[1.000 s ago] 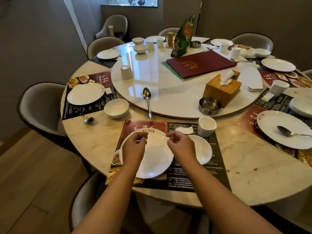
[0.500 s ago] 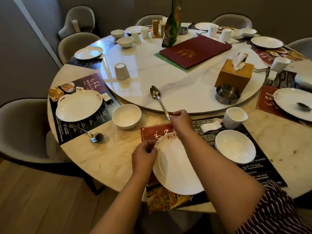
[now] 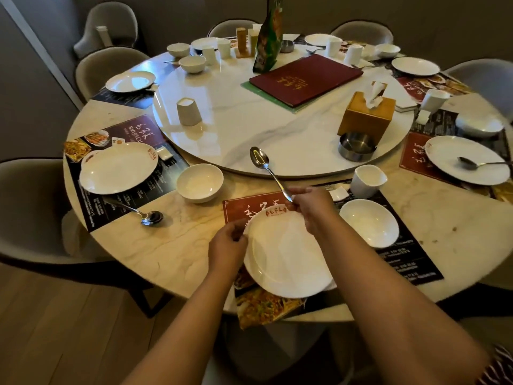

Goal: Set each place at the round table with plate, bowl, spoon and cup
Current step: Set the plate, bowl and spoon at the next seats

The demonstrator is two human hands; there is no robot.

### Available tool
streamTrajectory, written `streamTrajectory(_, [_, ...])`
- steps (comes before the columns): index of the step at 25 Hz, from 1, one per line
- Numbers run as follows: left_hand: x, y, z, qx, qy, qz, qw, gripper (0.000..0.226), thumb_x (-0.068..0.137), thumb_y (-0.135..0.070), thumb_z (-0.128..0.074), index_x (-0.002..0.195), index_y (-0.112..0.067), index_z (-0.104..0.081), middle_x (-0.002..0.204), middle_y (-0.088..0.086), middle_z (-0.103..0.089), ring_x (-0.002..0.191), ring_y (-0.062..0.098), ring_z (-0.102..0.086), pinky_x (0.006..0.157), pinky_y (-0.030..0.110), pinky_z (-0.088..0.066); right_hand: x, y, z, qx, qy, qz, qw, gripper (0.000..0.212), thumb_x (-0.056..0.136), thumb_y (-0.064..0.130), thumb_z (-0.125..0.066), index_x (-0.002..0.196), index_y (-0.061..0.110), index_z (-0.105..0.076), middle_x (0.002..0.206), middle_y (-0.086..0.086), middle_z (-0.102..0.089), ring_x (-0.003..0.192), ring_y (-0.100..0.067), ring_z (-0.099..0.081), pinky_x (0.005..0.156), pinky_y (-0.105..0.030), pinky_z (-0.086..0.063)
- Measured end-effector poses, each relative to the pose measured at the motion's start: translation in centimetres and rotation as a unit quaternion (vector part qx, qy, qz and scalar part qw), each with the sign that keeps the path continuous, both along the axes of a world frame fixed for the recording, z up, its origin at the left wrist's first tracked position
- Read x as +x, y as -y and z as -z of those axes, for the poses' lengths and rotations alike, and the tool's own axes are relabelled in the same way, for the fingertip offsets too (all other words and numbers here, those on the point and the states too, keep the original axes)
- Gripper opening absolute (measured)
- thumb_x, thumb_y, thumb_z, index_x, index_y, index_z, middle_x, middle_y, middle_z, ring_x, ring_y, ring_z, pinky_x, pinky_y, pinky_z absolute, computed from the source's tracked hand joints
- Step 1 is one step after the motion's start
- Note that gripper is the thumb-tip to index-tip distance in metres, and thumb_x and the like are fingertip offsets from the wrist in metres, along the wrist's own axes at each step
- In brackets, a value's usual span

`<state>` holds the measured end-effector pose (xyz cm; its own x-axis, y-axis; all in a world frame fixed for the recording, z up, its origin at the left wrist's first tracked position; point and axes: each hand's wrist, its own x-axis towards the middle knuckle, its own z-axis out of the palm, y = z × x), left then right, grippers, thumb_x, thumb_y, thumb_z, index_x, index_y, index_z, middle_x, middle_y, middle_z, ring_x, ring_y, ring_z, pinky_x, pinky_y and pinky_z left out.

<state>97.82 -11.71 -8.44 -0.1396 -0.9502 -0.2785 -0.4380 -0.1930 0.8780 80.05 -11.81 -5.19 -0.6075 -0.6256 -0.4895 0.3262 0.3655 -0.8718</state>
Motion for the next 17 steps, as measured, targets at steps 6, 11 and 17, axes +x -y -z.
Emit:
streamTrajectory(6, [-0.3, -5.5, 0.7, -0.030, 0.022, -0.043, 0.998, 0.050, 0.085, -0.006, -0.055, 0.134, -0.018, -0.053, 0.132, 0.007, -0.055, 0.118, 0.025, -0.055, 0.097, 0.043, -0.050, 1.0, -12.9, 0.1, 0.028, 0.006, 0.010, 1.000, 0.026, 0.089, -0.009, -0.050, 0.096, 0.008, -0.067, 0.092, -0.009, -0.066, 0.072, -0.018, -0.061, 0.073, -0.028, -0.054])
streamTrajectory(11, [-1.2, -9.7, 0.2, 0.003, 0.026, -0.105, 0.994, 0.058, 0.087, -0.001, -0.054, 0.142, -0.016, -0.042, 0.144, 0.010, -0.037, 0.125, 0.030, -0.049, 0.100, 0.041, -0.047, 1.6, -17.9, 2.2, 0.052, -0.004, -0.003, 0.999, 0.027, 0.089, -0.007, -0.052, 0.104, 0.008, -0.069, 0.096, -0.009, -0.069, 0.075, -0.017, -0.064, 0.070, -0.026, -0.056])
streamTrajectory(17, [-0.8, -11.6, 0.8, 0.067, -0.076, -0.127, 0.987, 0.065, 0.087, -0.002, -0.053, 0.145, -0.025, -0.034, 0.141, 0.006, -0.048, 0.122, 0.027, -0.053, 0.093, 0.043, -0.053, 2.5, -19.3, 3.5, 0.060, -0.012, -0.010, 0.998, 0.029, 0.090, -0.008, -0.049, 0.104, 0.009, -0.069, 0.095, -0.009, -0.069, 0.070, -0.016, -0.065, 0.067, -0.026, -0.055])
